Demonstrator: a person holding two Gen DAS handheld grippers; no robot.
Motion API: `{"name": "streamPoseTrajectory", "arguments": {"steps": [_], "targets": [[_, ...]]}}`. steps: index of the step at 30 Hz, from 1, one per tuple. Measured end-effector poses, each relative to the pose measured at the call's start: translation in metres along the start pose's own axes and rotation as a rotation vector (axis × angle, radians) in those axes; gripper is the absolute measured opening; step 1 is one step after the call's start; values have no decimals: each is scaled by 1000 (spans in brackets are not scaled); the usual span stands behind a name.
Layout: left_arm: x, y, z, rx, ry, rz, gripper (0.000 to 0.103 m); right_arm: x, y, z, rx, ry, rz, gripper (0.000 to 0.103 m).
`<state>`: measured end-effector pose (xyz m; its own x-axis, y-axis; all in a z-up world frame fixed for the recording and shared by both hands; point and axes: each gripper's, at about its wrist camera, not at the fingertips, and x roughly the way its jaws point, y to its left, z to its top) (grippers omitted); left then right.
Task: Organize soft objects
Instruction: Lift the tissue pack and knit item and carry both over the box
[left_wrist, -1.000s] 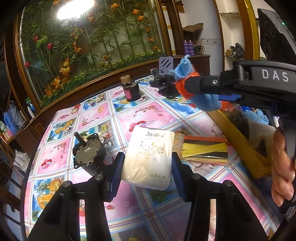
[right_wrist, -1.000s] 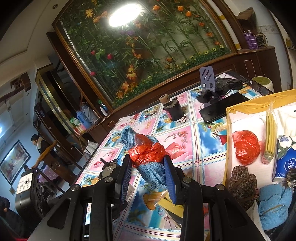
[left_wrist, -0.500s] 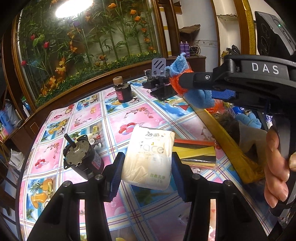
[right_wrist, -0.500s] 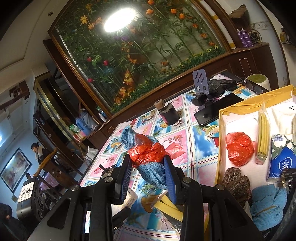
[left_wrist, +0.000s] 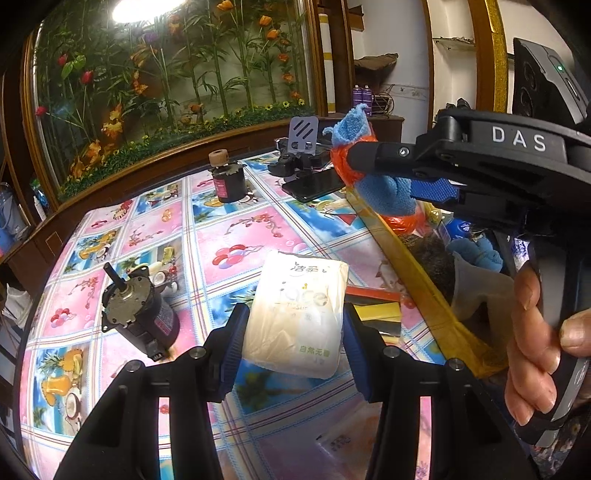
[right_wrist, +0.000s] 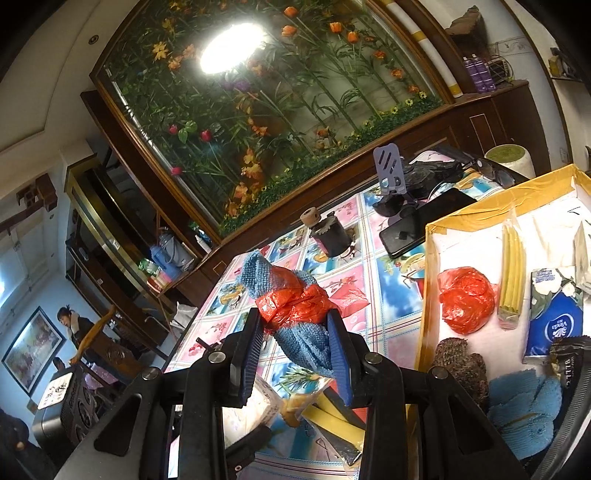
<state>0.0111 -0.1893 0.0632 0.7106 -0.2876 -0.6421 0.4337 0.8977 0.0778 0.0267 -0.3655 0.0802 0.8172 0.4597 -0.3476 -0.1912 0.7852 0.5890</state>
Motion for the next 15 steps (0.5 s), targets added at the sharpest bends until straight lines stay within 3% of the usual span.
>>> {"name": "streamPoseTrajectory", "arguments": {"steps": [15], "targets": [[-2,-28,6,-20,-13,-58,49,-28,-20,11,49,-68,-20,37]]}}
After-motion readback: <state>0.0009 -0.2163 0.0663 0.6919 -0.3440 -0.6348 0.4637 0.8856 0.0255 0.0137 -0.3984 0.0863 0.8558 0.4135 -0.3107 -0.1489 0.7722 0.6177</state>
